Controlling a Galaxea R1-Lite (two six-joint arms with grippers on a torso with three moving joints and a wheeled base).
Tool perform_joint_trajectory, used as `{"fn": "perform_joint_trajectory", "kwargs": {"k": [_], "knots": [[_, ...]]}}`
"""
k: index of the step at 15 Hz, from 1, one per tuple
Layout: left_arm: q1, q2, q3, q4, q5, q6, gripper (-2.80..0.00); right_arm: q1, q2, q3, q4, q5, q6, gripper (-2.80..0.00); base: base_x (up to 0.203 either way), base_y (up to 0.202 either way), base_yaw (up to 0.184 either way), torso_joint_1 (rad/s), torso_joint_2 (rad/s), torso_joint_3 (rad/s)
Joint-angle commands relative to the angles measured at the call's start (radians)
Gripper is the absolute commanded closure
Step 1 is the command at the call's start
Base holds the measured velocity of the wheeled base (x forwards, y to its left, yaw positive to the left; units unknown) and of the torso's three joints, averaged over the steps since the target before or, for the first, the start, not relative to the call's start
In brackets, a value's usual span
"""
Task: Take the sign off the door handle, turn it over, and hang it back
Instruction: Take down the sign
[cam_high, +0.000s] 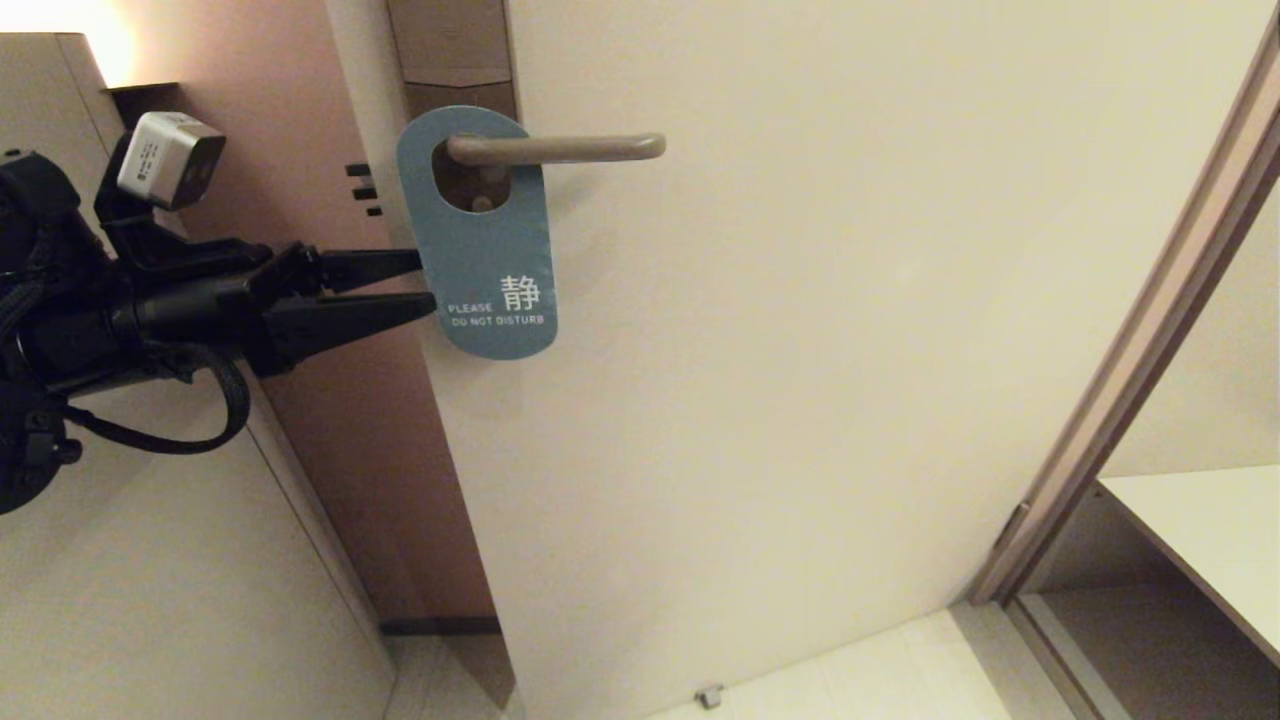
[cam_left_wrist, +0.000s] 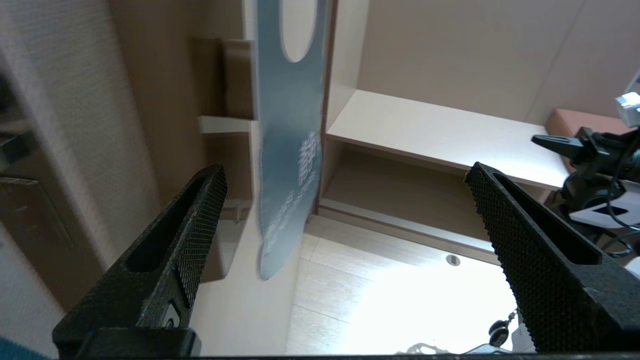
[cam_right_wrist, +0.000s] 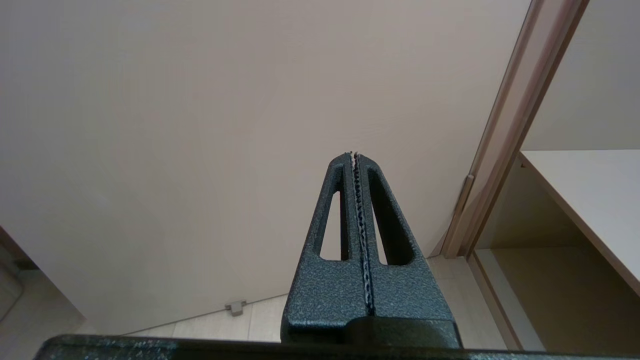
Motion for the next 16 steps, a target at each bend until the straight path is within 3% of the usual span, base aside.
{"fn": "perform_joint_trajectory", "kwargs": {"k": [1,16], "knots": [[-0.008,-0.003,0.001,-0.005,-0.006,-0.002,-2.80,0.000,0.001,0.000,-0.001,0.000,0.000,0.00,0.000,0.000,0.000,0.000,0.00,0.000],[-0.034,-0.056,0.003,-0.006,-0.007,-0.005,-2.80,0.000,0.001,0.000,-0.001,0.000,0.000,0.00,0.000,0.000,0.000,0.000,0.00,0.000]]}}
